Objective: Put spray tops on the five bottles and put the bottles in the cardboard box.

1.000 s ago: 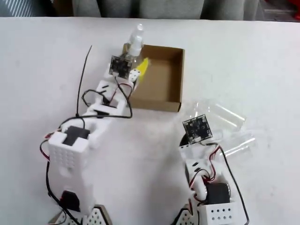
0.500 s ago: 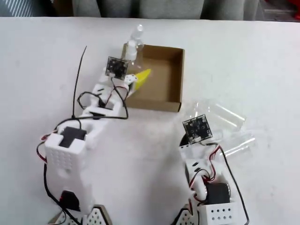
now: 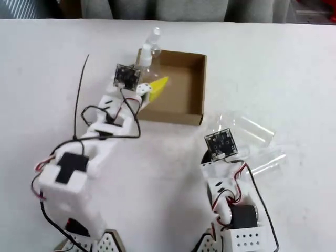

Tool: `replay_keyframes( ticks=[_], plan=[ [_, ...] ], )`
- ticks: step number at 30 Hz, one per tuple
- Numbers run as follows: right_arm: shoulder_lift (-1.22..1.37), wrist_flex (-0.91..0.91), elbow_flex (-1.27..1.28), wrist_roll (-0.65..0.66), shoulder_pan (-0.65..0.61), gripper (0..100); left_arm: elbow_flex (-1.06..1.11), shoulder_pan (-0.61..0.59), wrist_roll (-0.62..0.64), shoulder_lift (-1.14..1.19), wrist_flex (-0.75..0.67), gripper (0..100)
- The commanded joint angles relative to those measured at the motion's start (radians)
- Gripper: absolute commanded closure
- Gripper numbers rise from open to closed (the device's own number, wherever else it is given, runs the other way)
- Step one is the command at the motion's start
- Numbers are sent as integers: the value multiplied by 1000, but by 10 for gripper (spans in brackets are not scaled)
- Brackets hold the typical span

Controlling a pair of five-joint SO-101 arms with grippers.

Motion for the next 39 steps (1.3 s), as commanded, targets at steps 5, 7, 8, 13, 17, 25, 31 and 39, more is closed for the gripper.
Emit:
replay_keyframes(
  ticks=[5,7,8,13,17,25,31,39],
  plan=[
    [-10,-25,8,11,12,978,199,44,0,-398,230,613],
    [-10,-25,8,11,10,978,252,42,0,-512,299,643],
    [-10,-25,8,11,8,978,270,39,0,-570,342,683],
    [-10,-25,8,11,7,978,287,36,0,-848,651,993],
    [-10,-24,3,11,10,978,285,39,0,-1040,898,868],
    [-10,-21,-58,12,111,975,164,8,-6,-1288,1513,954],
    [-7,-21,-146,166,219,974,295,-1,0,-1288,1488,976],
    [64,-21,-359,462,456,974,545,-94,0,-1288,1304,976]
  ],
)
